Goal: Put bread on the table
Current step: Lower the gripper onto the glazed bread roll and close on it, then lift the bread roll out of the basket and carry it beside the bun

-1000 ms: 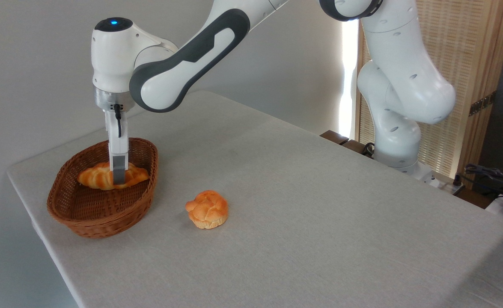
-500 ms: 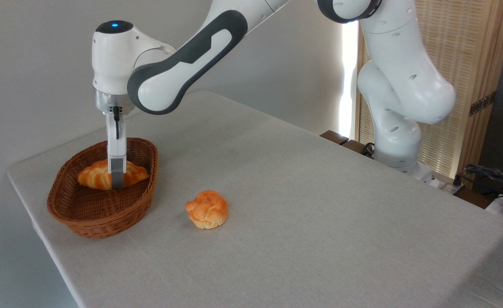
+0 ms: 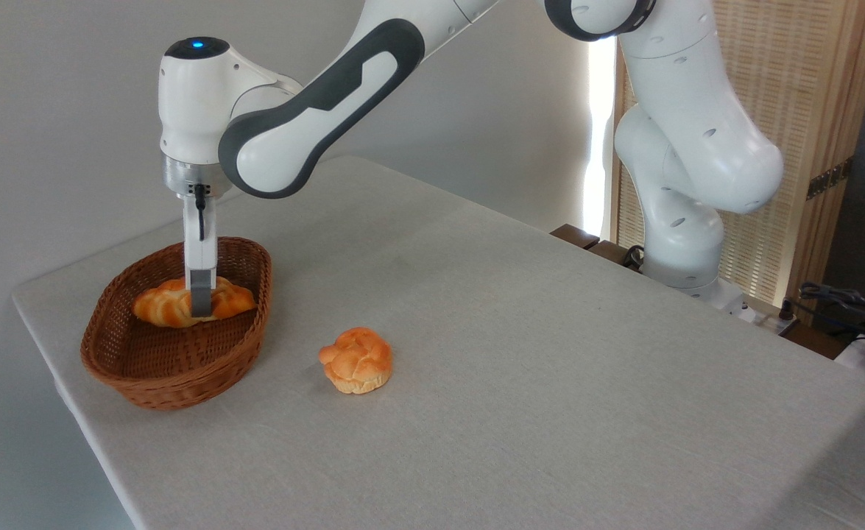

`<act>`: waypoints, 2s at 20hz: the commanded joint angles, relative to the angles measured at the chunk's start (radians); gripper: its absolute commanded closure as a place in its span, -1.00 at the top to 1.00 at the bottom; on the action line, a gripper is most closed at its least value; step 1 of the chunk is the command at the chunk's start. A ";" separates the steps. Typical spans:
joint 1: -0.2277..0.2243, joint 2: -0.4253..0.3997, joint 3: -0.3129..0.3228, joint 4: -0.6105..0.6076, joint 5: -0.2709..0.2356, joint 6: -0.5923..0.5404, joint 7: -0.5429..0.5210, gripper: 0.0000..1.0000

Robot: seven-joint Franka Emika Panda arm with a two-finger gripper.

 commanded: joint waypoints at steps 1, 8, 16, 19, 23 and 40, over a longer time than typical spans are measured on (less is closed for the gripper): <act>-0.001 -0.006 0.006 0.002 0.008 0.028 0.000 -0.65; 0.008 -0.050 0.016 0.015 -0.062 -0.015 -0.010 -0.72; 0.012 -0.118 0.058 0.080 -0.130 -0.234 -0.002 -0.71; 0.011 -0.178 0.099 0.088 -0.133 -0.369 0.001 -0.69; 0.002 -0.248 0.165 0.086 -0.130 -0.547 0.090 -0.62; -0.093 -0.377 0.207 -0.178 0.036 -0.681 0.247 0.68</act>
